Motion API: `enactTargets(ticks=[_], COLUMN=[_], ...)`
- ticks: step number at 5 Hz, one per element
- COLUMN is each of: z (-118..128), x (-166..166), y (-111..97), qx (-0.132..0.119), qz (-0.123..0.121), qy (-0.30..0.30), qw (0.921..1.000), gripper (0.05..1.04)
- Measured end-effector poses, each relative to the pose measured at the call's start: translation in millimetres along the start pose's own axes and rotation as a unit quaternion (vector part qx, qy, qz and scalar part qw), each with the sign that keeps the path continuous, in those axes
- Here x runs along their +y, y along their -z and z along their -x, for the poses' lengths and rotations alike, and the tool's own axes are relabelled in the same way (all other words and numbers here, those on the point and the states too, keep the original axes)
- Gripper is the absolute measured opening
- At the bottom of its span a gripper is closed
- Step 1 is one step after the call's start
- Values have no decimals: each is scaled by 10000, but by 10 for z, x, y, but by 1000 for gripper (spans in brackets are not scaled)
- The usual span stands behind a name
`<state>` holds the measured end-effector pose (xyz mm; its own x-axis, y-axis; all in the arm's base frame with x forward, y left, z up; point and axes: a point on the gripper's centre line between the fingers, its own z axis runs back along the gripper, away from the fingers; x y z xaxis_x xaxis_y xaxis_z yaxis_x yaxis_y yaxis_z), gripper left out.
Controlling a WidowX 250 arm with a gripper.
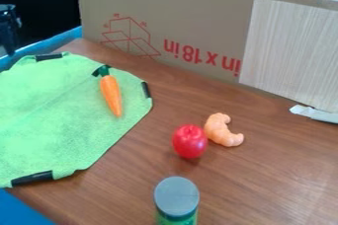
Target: Fold the cloth from bottom left to top right
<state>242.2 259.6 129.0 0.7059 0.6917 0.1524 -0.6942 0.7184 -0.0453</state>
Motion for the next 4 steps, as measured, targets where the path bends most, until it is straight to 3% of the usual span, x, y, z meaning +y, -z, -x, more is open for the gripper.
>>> enactTargets(ticks=[4], z=[-154], x=[719], y=[331], qx=[-226], qz=[-389], qy=[-136], qw=[9989], gripper=[1000])
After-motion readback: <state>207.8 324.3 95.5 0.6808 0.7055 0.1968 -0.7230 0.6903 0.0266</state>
